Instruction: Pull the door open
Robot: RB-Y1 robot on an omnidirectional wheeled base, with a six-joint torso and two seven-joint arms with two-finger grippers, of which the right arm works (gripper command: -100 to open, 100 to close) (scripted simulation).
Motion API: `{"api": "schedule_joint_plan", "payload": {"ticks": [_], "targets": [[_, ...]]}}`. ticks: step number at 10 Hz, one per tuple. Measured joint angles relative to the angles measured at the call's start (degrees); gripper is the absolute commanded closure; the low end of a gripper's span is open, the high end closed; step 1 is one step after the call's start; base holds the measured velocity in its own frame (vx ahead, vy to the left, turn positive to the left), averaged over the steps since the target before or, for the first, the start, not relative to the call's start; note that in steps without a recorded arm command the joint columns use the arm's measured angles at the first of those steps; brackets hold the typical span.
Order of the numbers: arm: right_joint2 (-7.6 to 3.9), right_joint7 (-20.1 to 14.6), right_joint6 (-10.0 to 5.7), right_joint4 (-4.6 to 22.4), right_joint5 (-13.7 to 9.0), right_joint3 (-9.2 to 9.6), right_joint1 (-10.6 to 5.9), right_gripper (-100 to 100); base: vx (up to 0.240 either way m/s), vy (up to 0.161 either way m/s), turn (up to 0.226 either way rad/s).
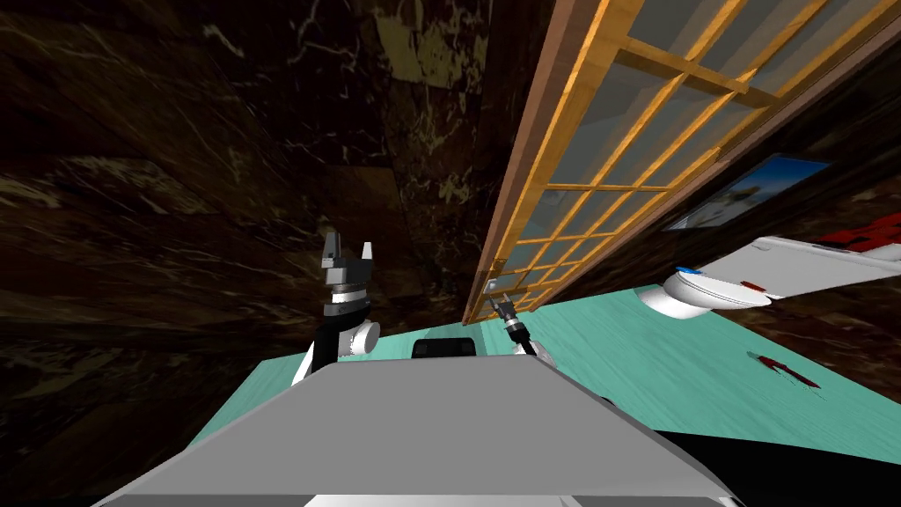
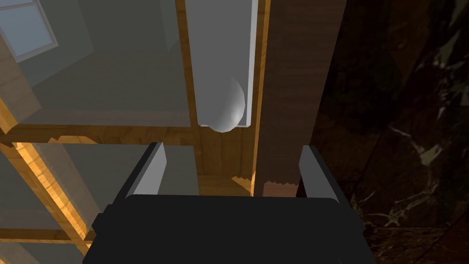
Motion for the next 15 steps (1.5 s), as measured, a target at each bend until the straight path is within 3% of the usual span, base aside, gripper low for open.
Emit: {"api": "schedule_joint_plan", "payload": {"ticks": [2,3,4,10,15], "targets": [[-1.38,0.4,-2.02,3.9,-1.4,-1.59,-0.77,-100,0.189,0.040,0.202],[-2.08,0.3,-2.64,4.4,-2.0,-2.19,-0.49,-100,0.079,0.017,0.020],[-2.15,0.2,-2.73,4.4,-2.1,-2.25,-0.48,100,-0.016,0.000,-0.028],[-2.19,0.3,-2.52,4.4,-2.0,-2.25,-0.49,100,-0.015,-0.009,0.009],[-2.26,-4.8,-2.04,4.3,-4.0,-1.45,-0.70,100,-0.051,-0.024,0.057]]}}
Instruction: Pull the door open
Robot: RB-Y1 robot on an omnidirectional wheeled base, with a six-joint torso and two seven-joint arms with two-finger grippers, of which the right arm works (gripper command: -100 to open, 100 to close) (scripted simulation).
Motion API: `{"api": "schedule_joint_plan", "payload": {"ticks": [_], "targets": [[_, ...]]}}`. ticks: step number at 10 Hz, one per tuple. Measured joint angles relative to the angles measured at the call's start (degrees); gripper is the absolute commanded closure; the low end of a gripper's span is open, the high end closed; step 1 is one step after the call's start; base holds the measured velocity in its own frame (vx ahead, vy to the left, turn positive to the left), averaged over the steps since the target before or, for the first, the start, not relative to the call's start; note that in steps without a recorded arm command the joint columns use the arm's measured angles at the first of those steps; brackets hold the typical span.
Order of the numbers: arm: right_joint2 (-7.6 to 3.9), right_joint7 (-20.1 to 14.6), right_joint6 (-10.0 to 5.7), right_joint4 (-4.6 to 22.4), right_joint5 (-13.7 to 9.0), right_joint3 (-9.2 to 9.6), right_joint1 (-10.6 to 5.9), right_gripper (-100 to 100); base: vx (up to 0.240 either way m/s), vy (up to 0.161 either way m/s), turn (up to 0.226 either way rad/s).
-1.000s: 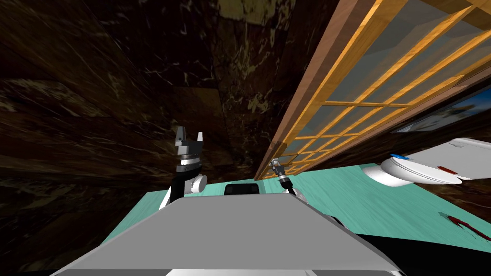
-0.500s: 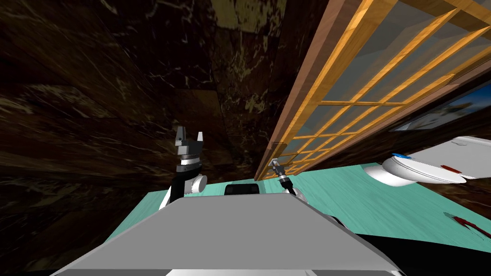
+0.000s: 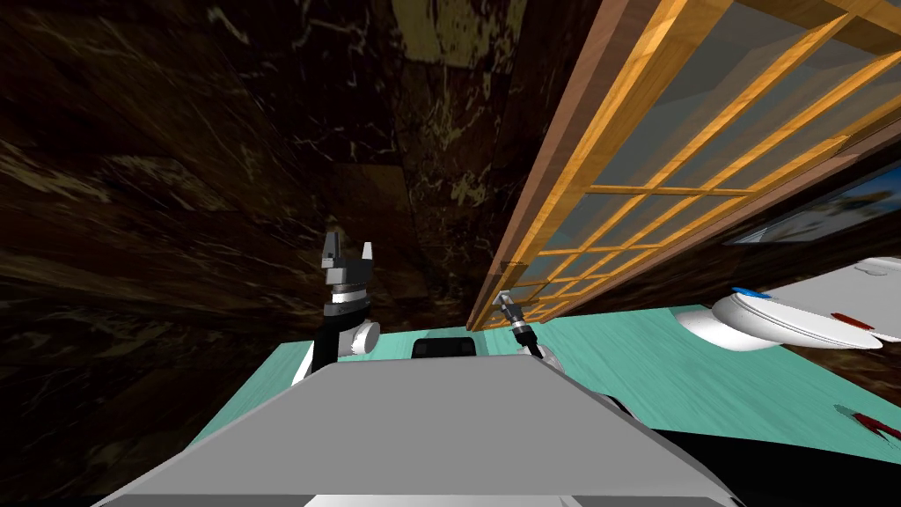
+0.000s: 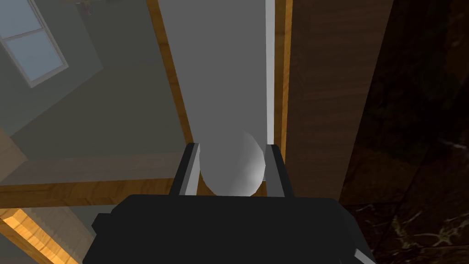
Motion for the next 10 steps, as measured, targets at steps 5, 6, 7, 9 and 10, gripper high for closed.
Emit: {"api": "schedule_joint_plan", "payload": {"ticks": [5,6,7,9,10], "targets": [[0.04,-6.0,0.48,-0.3,-2.2,0.94,-0.12,100,-0.046,-0.026,0.063],[0.05,-7.5,0.66,-0.5,-2.7,1.17,-0.10,100,-0.056,-0.025,0.063],[0.03,-8.9,0.70,-0.3,-3.2,1.37,-0.27,100,-0.058,-0.028,0.072],[-0.03,-12.0,0.97,-0.6,-4.4,1.92,-0.22,100,-0.047,-0.031,0.058],[0.09,-13.1,1.04,-0.6,-4.7,2.12,-0.32,100,-0.030,-0.015,0.036]]}}
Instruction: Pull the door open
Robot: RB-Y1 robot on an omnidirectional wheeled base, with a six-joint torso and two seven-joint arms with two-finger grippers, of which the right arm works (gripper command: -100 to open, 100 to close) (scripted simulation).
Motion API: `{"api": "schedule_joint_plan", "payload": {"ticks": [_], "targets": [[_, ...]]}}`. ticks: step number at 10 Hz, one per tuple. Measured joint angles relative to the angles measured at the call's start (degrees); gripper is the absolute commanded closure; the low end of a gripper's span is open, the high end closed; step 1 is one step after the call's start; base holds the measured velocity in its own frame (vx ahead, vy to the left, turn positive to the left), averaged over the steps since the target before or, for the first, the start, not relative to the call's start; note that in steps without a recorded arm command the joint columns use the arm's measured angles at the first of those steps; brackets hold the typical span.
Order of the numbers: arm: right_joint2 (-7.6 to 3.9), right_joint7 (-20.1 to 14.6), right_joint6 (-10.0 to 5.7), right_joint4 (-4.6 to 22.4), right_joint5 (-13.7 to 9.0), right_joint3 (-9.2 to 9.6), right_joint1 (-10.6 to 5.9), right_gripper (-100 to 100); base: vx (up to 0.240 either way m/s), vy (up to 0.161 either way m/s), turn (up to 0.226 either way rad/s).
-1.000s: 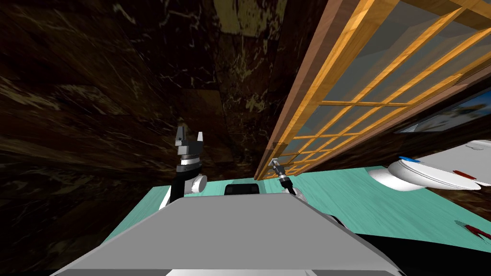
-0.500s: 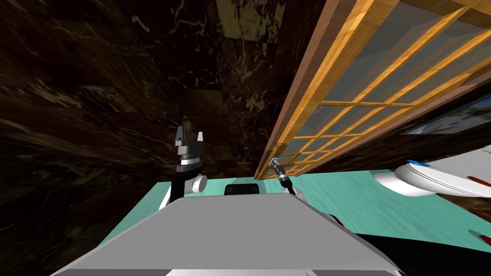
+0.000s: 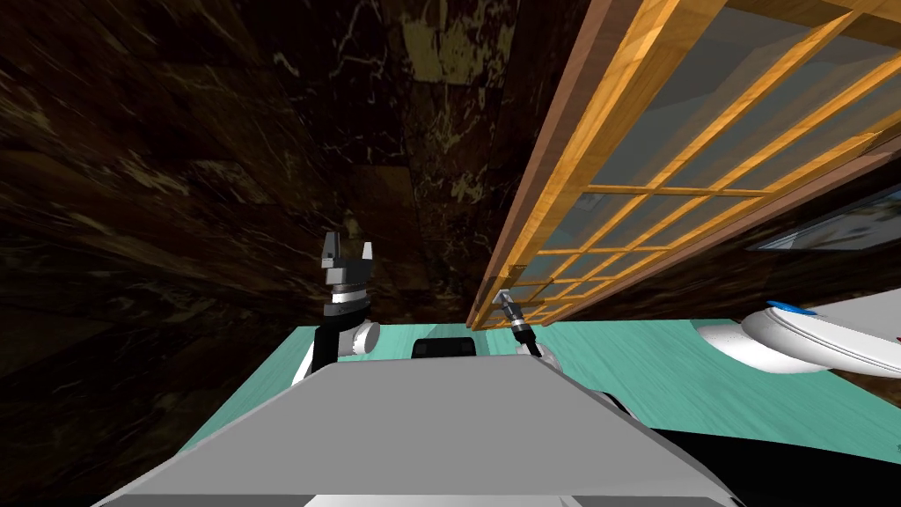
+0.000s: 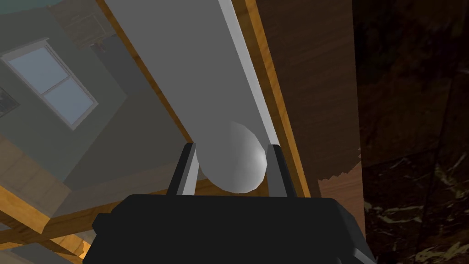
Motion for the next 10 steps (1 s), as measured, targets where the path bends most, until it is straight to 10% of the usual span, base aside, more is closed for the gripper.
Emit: {"api": "schedule_joint_plan", "payload": {"ticks": [10], "targets": [[-0.03,-14.2,1.11,-0.6,-5.0,1.97,-0.13,100,-0.040,-0.025,0.062]]}}
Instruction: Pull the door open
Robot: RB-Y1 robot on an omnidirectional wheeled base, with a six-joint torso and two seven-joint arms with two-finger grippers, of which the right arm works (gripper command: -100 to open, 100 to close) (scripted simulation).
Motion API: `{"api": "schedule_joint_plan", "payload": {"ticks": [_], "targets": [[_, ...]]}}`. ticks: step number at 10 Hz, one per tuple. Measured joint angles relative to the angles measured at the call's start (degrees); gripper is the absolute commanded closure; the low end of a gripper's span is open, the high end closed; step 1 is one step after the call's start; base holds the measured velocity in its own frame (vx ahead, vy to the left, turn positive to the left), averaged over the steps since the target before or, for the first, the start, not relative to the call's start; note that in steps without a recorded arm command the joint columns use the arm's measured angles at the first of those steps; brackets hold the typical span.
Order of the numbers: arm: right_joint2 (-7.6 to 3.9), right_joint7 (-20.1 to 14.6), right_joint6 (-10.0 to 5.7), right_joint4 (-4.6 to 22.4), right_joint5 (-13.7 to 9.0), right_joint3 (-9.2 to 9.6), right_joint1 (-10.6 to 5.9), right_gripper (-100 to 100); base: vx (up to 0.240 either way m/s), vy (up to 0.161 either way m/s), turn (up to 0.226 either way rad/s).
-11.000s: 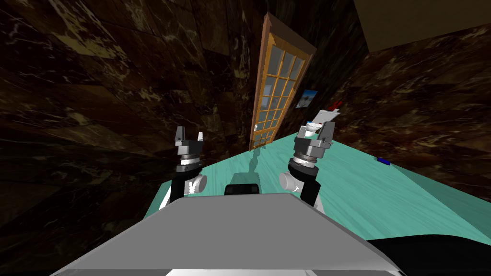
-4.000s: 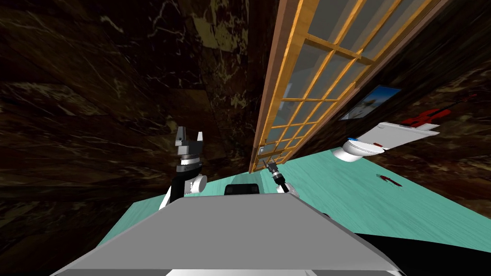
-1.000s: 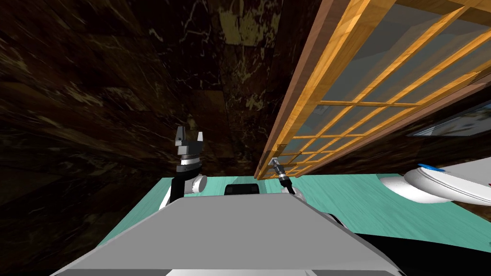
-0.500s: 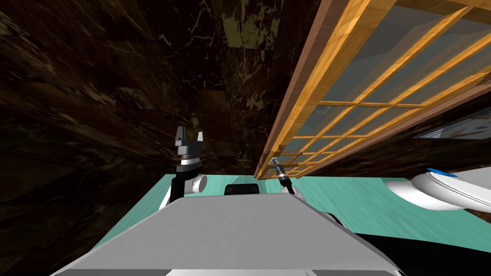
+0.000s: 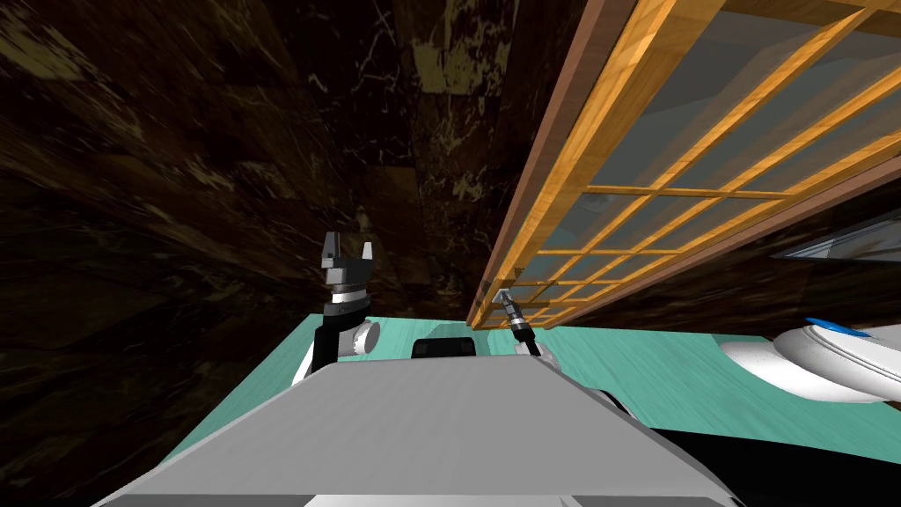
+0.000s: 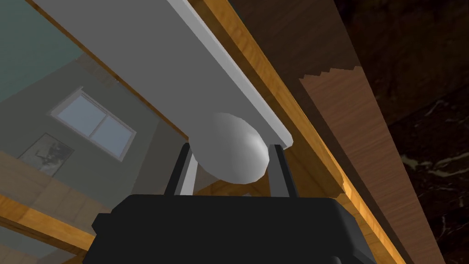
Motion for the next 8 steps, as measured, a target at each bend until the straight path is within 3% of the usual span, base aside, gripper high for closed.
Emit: {"api": "schedule_joint_plan", "payload": {"ticks": [8], "targets": [[0.01,-10.8,0.89,-0.3,-3.8,1.56,-0.23,100,-0.035,-0.023,0.052]]}}
